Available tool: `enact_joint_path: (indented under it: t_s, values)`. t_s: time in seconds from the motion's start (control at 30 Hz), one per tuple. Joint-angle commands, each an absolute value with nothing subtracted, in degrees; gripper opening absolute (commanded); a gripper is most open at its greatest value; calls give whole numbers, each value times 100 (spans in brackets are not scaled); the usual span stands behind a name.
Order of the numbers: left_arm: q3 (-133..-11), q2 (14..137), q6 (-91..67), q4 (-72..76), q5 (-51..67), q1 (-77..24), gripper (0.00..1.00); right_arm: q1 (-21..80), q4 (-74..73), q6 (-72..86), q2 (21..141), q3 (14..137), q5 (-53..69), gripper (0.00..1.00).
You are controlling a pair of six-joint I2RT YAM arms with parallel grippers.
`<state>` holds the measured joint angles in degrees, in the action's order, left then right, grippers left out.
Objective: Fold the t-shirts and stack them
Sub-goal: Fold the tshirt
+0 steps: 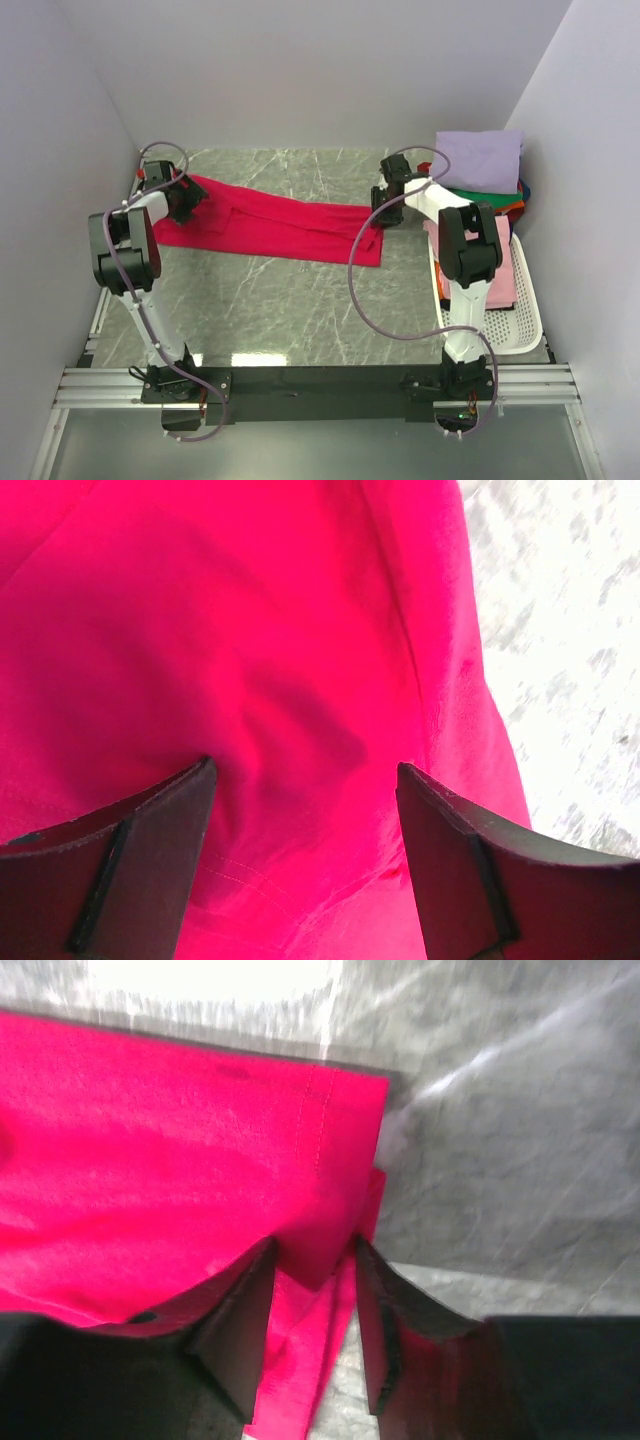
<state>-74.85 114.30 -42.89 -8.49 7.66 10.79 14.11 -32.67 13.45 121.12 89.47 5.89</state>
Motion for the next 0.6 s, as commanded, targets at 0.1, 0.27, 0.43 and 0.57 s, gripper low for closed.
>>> enact_joint_path:
  t_s: [0.1, 0.27, 0.43, 0.57]
  values:
    - [-8384, 12128, -4034, -1397, 580, 1099, 80, 1748, -3533, 1652, 11673, 8176, 554, 36]
    - [-9121, 12524, -3920, -1696, 466, 1037, 80, 2109, -3568, 1819, 11409, 7779, 379, 37]
    - [-9676, 12779, -3736, -1977, 220, 827, 81, 2513, -3490, 2065, 11005, 7199, 264, 39]
    - [-10185, 13042, -3621, -2136, 44, 520, 81, 2838, -3393, 2285, 10662, 6751, 193, 41]
